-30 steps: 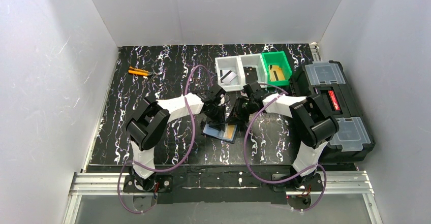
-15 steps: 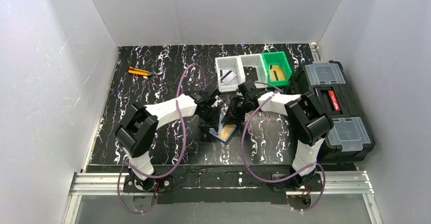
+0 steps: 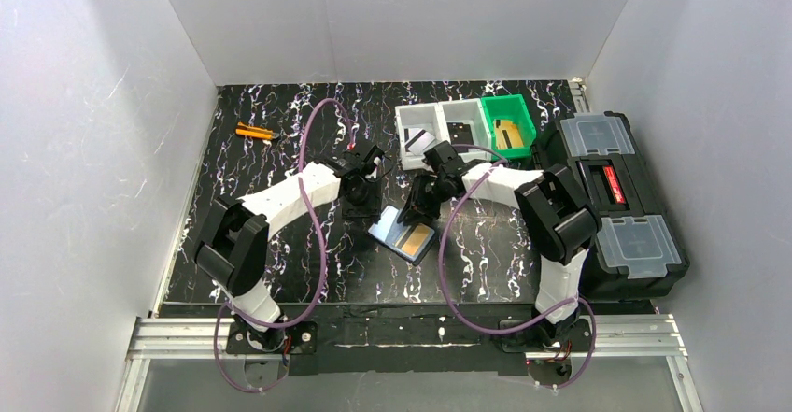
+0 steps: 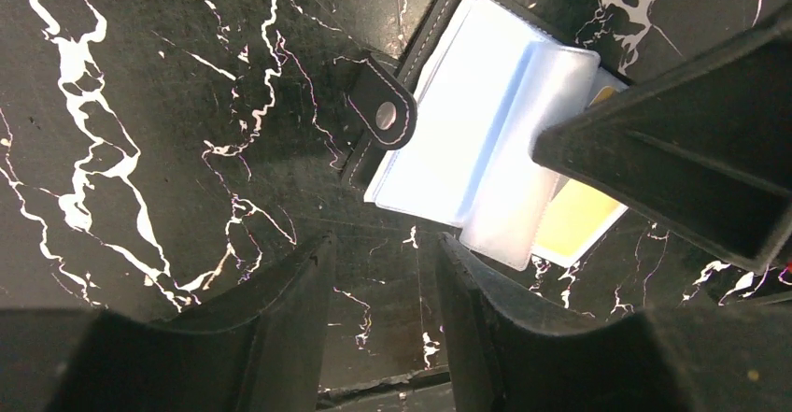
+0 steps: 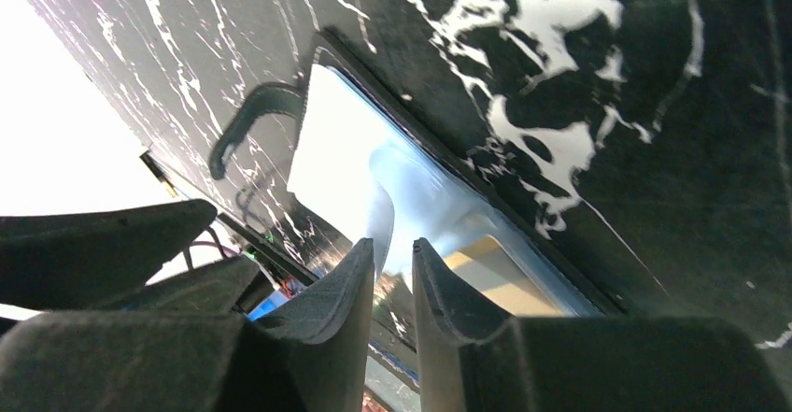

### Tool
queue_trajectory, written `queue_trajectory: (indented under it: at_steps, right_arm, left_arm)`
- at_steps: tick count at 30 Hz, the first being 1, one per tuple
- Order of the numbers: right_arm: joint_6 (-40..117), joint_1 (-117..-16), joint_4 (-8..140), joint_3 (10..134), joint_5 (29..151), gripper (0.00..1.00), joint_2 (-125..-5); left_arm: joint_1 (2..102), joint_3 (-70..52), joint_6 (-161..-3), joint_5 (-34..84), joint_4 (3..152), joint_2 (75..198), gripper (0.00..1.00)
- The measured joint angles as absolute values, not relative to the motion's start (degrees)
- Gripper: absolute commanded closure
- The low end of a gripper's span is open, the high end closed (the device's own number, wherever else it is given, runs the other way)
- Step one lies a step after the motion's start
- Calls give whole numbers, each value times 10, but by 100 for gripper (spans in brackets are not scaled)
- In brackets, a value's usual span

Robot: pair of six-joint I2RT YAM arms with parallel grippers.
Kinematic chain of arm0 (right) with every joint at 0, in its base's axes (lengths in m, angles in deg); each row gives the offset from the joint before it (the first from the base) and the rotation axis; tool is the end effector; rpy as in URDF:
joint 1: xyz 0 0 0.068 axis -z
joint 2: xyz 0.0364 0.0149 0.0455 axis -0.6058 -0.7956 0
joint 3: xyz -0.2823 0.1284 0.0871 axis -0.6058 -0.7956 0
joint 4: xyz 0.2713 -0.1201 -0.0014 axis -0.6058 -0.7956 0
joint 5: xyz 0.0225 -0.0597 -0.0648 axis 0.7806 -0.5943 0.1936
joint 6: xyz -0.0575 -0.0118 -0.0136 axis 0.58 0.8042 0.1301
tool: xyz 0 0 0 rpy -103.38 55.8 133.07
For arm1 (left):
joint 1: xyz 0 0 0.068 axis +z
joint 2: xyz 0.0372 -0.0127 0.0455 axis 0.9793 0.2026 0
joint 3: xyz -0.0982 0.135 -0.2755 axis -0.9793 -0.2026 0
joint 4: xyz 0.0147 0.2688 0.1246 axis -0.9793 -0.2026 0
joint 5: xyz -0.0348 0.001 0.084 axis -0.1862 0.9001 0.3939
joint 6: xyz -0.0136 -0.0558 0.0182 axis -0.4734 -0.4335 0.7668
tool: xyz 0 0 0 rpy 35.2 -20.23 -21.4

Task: Take the credit cards out of the card holder
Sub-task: Remove the credit card from the card holder.

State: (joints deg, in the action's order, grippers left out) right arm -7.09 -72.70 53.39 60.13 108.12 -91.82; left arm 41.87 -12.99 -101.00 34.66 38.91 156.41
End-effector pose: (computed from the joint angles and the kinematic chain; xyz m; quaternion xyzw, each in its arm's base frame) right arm 0.3339 0.2611 0.1642 0.0754 0.9341 0.3451 0.0506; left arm 0.3065 -0.2252 0.2459 0.0477 0.9725 -0.1172 0.1954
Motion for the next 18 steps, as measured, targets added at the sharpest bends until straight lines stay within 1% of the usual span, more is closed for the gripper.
queue_trajectory:
  at_steps: [8, 9, 14, 18]
  right_arm:
    - [-70, -743, 523, 673, 1080, 65, -961]
    - [-71, -745, 523, 680, 1081, 63, -967]
    - [-80, -749, 529, 690, 1097, 44, -995]
    - [-84, -750, 532, 697, 1102, 35, -995]
  left_arm:
    - [420, -127, -1002, 345, 373, 1547, 59]
    - [420, -131, -1003, 345, 370, 1537, 59]
    - [421, -133, -1002, 341, 360, 1498, 58]
    - [422, -132, -1000, 333, 356, 1490, 58]
